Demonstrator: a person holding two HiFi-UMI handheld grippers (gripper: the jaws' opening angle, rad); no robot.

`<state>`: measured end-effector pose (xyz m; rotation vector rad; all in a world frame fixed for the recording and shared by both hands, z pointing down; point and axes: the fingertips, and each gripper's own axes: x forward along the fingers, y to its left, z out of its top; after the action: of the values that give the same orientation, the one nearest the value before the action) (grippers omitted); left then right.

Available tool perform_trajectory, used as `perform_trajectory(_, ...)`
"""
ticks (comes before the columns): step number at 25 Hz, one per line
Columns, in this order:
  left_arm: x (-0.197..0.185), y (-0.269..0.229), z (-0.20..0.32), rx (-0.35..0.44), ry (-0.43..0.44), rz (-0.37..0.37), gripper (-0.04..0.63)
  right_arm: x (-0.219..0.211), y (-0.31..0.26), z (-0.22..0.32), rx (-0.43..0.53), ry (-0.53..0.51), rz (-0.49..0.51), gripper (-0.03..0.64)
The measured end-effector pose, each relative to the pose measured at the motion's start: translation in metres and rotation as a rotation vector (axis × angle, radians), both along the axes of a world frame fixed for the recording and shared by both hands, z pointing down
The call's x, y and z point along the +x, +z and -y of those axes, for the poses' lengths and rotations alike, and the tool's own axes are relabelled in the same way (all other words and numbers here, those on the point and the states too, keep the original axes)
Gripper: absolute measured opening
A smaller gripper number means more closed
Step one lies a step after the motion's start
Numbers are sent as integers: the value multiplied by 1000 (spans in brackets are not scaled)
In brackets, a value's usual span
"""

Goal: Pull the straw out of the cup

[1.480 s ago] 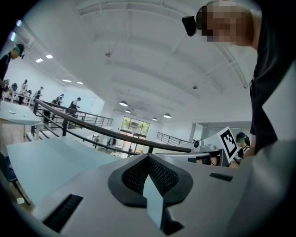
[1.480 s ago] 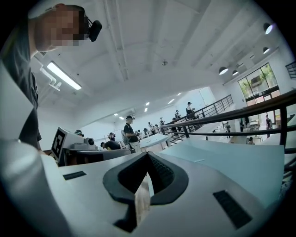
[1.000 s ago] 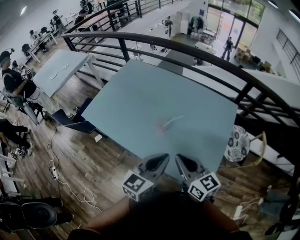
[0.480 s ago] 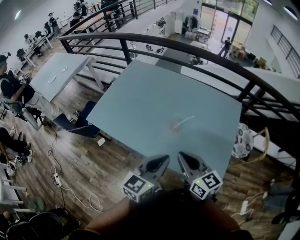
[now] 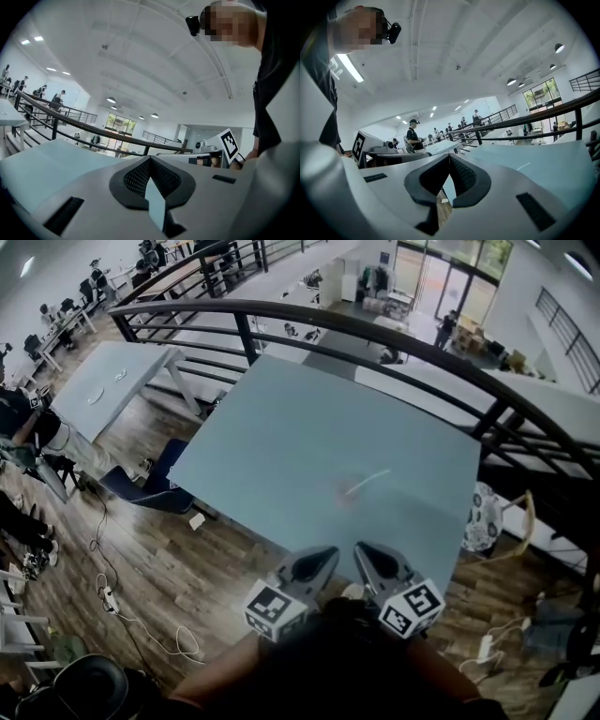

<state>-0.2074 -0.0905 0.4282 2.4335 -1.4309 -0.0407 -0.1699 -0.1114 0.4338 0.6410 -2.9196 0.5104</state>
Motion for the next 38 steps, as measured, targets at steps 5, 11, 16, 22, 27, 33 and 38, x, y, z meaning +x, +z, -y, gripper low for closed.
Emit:
perform_trajectory(5,0,-2,15,-2,-5,7,11,-3,1,14,-8,-21,9,11)
perform_trajectory(11,14,-7,43,-2,-2,12,11,4,-6,36,-10,-60,0,11)
perform_trajectory(16,26,-9,74,-2,9,23,11,15,-5,65,-18,-67,19,11)
perform_trajectory(22,40,-3,97,-31,32,62,11,30,-5,95,-22,-58,55,11)
perform_trajectory(27,59,12,121,-59,63,69,11,44,6,119,-37,-40,67,11)
perform_trajectory(33,63,13,154,-65,126,74,11,55,12,150,-41,30,49,11)
perform_trajectory(38,48,21,185,-70,189,83,11,53,23,176,-65,115,33,11)
